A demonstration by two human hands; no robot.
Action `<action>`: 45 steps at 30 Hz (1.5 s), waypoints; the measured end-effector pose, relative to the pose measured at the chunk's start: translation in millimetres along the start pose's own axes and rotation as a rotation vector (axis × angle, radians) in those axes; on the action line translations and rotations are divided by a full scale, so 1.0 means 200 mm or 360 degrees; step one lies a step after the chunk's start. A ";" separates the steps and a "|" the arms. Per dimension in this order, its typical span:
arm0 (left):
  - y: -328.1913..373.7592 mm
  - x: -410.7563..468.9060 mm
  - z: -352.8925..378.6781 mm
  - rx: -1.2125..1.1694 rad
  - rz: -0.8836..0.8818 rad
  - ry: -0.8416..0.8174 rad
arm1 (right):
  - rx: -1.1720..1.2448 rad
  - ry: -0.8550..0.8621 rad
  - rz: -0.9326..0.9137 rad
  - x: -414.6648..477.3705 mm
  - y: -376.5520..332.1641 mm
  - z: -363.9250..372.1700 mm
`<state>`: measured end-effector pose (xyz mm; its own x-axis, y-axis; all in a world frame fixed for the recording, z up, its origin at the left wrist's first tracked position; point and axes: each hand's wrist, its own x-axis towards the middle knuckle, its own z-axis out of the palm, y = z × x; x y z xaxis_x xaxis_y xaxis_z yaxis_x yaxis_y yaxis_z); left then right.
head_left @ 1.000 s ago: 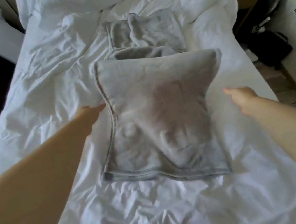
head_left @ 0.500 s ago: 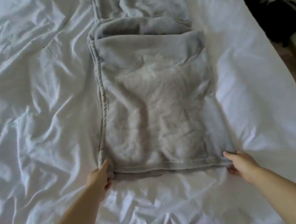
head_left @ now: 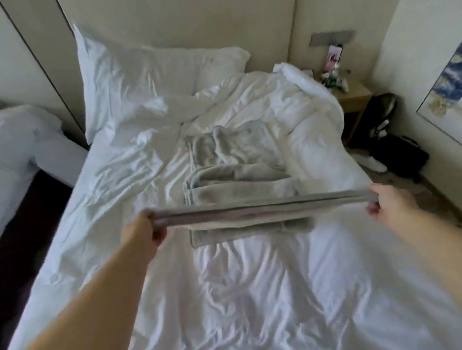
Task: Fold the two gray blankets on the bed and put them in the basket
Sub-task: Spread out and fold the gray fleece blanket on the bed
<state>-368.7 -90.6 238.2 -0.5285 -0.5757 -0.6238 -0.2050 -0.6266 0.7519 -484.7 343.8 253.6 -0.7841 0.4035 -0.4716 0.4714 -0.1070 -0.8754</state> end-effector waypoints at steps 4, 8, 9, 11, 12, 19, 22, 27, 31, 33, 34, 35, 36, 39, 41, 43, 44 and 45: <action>0.36 -0.34 0.03 -0.0163 0.0258 -0.0190 | 0.0310 -0.0115 -0.0397 -0.27 -0.44 -0.10; 0.18 -0.37 -0.23 0.0107 0.0206 -0.0082 | 0.0259 -0.0134 -0.0291 -0.42 -0.17 -0.29; 0.07 -0.35 -0.33 0.0159 0.0143 -0.0048 | 0.0225 -0.0117 -0.0201 -0.46 -0.02 -0.35; -0.17 -0.34 -0.55 0.0267 0.0004 0.0039 | 0.0153 -0.0072 0.0017 -0.56 0.32 -0.48; -0.30 -0.34 -0.67 0.0312 -0.0071 0.0093 | 0.0112 -0.0042 0.0133 -0.63 0.49 -0.54; -0.94 -0.43 -1.40 0.0633 -0.0527 0.0301 | -0.0094 0.0207 0.0655 -1.10 1.34 -0.94; -0.96 -0.55 -1.50 0.0703 -0.0525 0.0297 | -0.0160 0.0216 0.0698 -1.22 1.41 -1.04; -0.80 -0.79 -1.47 0.0462 -0.0269 0.0230 | -0.0052 0.0092 0.0480 -1.30 1.23 -1.10; -0.75 -1.05 -1.51 0.0273 0.0001 0.0120 | 0.0072 -0.0011 0.0192 -1.37 1.03 -1.19; -0.79 -1.19 -1.59 0.0248 0.0034 0.0123 | 0.0105 -0.0052 0.0127 -1.43 1.01 -1.28; -0.84 -1.26 -1.64 0.0252 0.0032 0.0149 | 0.0113 -0.0070 0.0121 -1.46 1.04 -1.34; -0.90 -1.33 -1.70 0.0263 0.0020 0.0186 | 0.0117 -0.0081 0.0133 -1.50 1.08 -1.41; -0.97 -1.39 -1.76 0.0276 0.0000 0.0217 | 0.0116 -0.0086 0.0162 -1.53 1.15 -1.49; -1.20 -1.58 -1.97 0.0391 -0.0014 0.0300 | 0.0092 -0.0079 0.0340 -1.64 1.43 -1.74; -1.35 -1.70 -2.11 0.0505 -0.0009 0.0366 | 0.0061 -0.0064 0.0497 -1.71 1.64 -1.91; -1.46 -1.80 -2.23 0.0648 -0.0023 0.0391 | 0.0053 -0.0022 0.0614 -1.78 1.81 -2.05; -1.51 -1.85 -2.29 0.0715 -0.0025 0.0403 | 0.0046 -0.0001 0.0658 -1.82 1.89 -2.11; -1.54 -1.89 -2.33 0.0767 -0.0024 0.0418 | 0.0043 0.0012 0.0690 -1.85 1.94 -2.16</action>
<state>278.2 74.6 143.4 -0.3117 -0.7190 -0.6212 -0.5978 -0.3597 0.7164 162.8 545.8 134.0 -0.5132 0.3224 -0.7954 0.7455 -0.2917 -0.5993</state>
